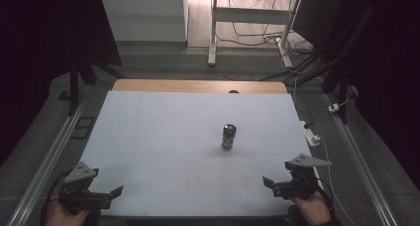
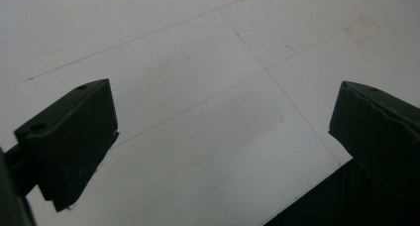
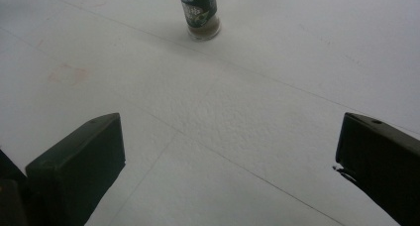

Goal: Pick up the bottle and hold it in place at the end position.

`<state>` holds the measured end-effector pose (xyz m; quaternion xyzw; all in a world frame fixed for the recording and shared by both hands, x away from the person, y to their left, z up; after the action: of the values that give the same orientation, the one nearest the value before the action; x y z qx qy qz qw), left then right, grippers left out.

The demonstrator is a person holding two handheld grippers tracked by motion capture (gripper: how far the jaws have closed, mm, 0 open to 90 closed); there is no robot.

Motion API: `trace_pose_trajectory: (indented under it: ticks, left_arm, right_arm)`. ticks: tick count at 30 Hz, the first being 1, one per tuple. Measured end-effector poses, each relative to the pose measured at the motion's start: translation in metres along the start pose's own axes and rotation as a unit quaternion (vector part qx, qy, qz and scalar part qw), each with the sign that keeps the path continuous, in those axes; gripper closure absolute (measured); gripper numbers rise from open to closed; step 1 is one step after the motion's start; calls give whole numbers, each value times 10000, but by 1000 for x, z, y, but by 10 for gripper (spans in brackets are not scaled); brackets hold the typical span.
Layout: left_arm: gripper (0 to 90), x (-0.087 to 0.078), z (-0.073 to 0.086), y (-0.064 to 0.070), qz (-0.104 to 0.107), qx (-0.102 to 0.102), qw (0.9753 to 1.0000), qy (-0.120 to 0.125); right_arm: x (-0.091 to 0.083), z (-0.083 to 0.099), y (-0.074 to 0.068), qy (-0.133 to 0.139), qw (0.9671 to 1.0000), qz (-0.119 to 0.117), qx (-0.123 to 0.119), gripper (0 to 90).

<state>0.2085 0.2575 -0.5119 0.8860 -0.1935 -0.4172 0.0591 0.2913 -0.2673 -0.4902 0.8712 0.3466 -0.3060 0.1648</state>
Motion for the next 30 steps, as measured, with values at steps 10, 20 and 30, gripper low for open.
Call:
trace_pose_trajectory:
  ticks: [10,20,30]
  left_arm:
    - [0,-2,1,-2,14,-90,10000,-4]
    - [0,0,2,-1,-32,-93,9999,-131]
    - [0,1,1,-1,19,-151,9998,-125]
  right_arm:
    - [2,-1,0,-1,9999,-154,47,0]
    - [4,-2,-2,-43,9999,-84,-110,0]
    - [6,-3,-3,-151,9997,-78,-162,0]
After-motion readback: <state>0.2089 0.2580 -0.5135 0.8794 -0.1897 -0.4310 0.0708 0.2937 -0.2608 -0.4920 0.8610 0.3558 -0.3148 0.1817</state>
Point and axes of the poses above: each handheld gripper's, and its own axes: x roughly forward along the jaws, z roughly out of its underside, y roughly to its right, the point moved 5 cm from there along x, roughly forward along the jaws, and after that the axes turned 13 degrees about -x, right-handed, at the moved point
